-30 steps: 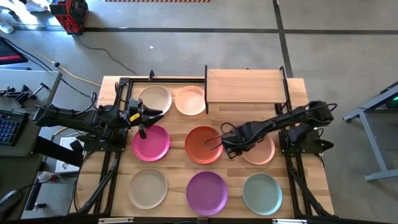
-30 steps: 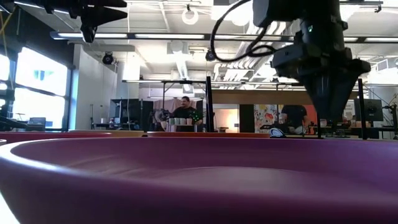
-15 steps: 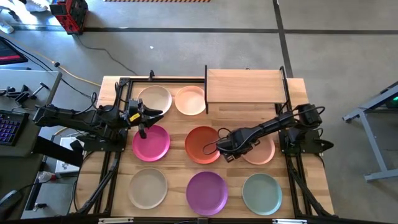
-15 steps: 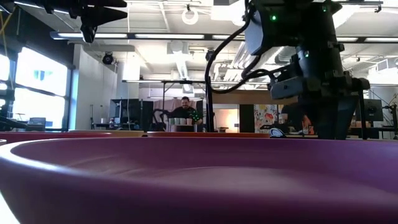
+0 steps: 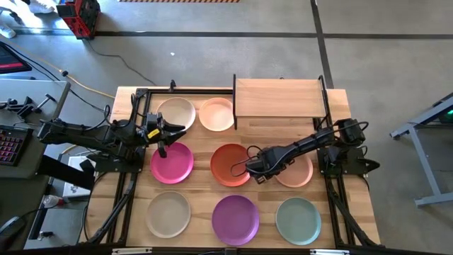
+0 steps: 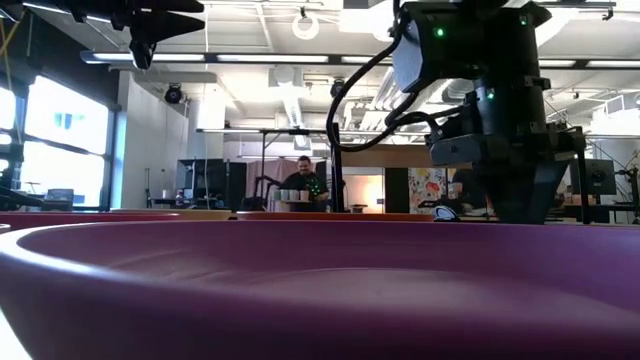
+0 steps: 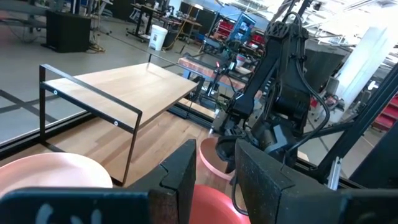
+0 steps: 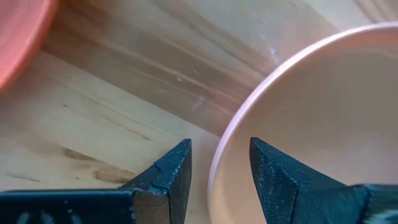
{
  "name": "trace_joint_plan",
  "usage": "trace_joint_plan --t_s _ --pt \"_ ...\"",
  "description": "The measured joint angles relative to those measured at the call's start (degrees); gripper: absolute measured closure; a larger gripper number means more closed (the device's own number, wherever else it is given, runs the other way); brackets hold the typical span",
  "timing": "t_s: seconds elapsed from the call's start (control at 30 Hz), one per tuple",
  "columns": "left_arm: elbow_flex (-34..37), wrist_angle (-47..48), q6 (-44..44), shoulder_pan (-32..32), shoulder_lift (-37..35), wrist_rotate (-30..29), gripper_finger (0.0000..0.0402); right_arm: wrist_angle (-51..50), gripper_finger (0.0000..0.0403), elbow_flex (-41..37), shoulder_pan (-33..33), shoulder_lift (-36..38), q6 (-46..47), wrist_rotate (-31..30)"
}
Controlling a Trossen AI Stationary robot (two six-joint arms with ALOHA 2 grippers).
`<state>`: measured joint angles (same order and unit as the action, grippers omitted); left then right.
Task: Place and stack plates onto a shelf
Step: Put the light orange plate on the shelf
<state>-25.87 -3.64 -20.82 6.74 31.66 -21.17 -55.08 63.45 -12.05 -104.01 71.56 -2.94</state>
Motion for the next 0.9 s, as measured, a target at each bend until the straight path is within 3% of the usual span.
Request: trace_joint_plan --t_s 0.3,0.43,0.63,0.9 --pt "0.0 0.0 0.0 0.0 0.0 0.0 0.03 1.6 0.0267 -1.8 0.0 0.0 0.5 1.4" --pt "0.0 0.0 0.0 0.0 0.0 0.0 0.03 1.6 0.0303 -1.8 0.0 0.0 0.4 1.4" --pt "0.0 0.0 0.0 0.0 0.0 0.0 0.03 1.5 0.0393 -1.8 0.0 0.0 0.0 2.6" --pt "0.0 0.0 0.0 0.0 0.0 -0.3 0.03 -0.1 0.04 0.0 0.0 0.0 -2.3 7.4"
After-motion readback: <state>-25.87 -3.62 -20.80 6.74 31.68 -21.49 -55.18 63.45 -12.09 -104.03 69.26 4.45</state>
